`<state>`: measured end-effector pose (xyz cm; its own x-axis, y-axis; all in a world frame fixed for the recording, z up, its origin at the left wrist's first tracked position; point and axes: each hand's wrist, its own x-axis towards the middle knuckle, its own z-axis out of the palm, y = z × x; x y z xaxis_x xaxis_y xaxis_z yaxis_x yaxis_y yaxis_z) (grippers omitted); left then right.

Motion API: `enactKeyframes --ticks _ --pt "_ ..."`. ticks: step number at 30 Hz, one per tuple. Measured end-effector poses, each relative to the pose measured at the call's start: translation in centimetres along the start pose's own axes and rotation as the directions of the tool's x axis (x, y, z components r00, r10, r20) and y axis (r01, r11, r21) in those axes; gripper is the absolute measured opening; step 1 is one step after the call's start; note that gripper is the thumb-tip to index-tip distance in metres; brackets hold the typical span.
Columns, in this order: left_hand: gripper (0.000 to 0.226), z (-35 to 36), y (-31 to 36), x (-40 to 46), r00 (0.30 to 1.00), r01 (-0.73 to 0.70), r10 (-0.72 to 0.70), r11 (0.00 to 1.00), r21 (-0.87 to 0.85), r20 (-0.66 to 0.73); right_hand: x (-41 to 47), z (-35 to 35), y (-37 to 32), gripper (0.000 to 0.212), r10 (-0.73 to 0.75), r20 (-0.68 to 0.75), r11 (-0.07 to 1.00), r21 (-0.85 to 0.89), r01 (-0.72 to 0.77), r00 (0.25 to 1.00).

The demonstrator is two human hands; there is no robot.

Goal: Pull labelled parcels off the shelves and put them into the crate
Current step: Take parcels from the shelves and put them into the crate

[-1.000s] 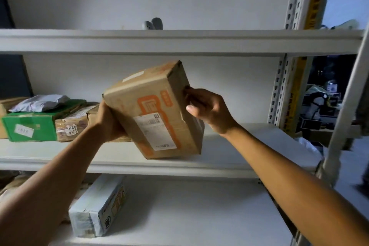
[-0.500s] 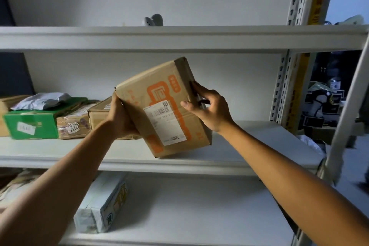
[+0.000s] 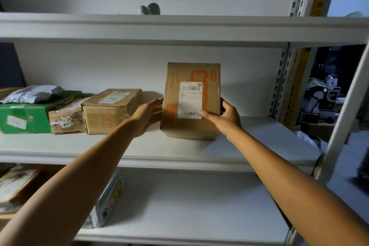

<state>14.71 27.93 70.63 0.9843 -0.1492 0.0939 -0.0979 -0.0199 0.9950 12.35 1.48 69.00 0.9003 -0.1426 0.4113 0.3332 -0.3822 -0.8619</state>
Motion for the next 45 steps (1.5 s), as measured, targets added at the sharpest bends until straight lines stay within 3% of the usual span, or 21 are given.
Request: enactKeyframes --ticks 6,10,14,18,22,25,29,32,33,35,38,41,45 --pt "0.050 0.8 -1.2 0.8 0.999 -0.048 0.047 0.997 0.055 0.016 1.1 1.5 1.1 0.069 0.023 -0.046 1.000 -0.015 -0.024 0.999" --pt "0.051 0.9 -1.1 0.6 0.997 -0.031 0.024 0.995 0.093 0.075 1.4 2.8 1.4 0.091 0.065 -0.121 0.995 -0.062 -0.073 0.990" --pt "0.050 1.0 -1.4 0.6 0.990 -0.039 0.017 0.988 0.152 0.141 2.0 3.3 0.8 0.077 0.099 -0.157 0.991 -0.072 -0.111 0.983" --pt "0.057 0.3 -2.3 1.0 0.987 -0.022 -0.002 0.988 0.151 0.162 2.5 4.4 0.8 0.061 0.032 -0.228 0.988 -0.139 -0.065 0.973" --pt "0.053 -0.3 -2.6 1.1 0.986 -0.037 0.006 0.982 0.184 0.165 2.3 5.3 0.6 0.042 -0.167 -0.314 0.925 -0.377 0.039 0.935" --pt "0.044 -1.2 -2.6 1.0 0.998 -0.044 0.035 0.980 0.194 0.047 2.2 6.0 -0.4 0.030 -0.365 -0.319 0.835 -0.528 0.156 0.875" --pt "0.035 -3.5 -2.9 0.5 0.956 -0.173 0.231 0.940 0.293 -0.180 1.7 8.6 -2.0 0.028 -0.693 -0.115 0.581 -0.673 0.458 0.712" --pt "0.028 -6.2 -3.0 -0.1 0.861 -0.226 0.386 0.874 0.430 -0.331 0.4 12.7 -3.8 0.025 -0.795 0.100 0.467 -0.528 0.709 0.599" --pt "0.025 -6.9 -3.0 -0.3 0.832 -0.221 0.422 0.847 0.484 -0.359 -0.2 13.9 -4.4 0.027 -0.777 0.157 0.487 -0.462 0.741 0.609" --pt "0.028 -8.9 -3.0 -0.9 0.783 -0.184 0.486 0.777 0.602 -0.388 -1.0 16.9 -5.4 0.040 -0.649 0.257 0.626 -0.354 0.695 0.716" --pt "0.045 -11.8 -3.3 -1.8 0.743 -0.009 0.488 0.692 0.722 -0.458 -1.4 20.9 -6.2 0.084 -0.297 0.423 0.829 -0.332 0.451 0.856" --pt "0.062 -13.6 -3.4 -2.4 0.765 0.124 0.387 0.696 0.707 -0.515 -1.4 23.6 -6.3 0.108 -0.069 0.474 0.946 -0.247 0.208 0.878" --pt "0.075 -14.7 -3.6 -2.6 0.814 0.198 0.279 0.691 0.695 -0.509 -1.7 25.6 -6.0 0.115 0.001 0.479 0.964 -0.235 0.127 0.878"
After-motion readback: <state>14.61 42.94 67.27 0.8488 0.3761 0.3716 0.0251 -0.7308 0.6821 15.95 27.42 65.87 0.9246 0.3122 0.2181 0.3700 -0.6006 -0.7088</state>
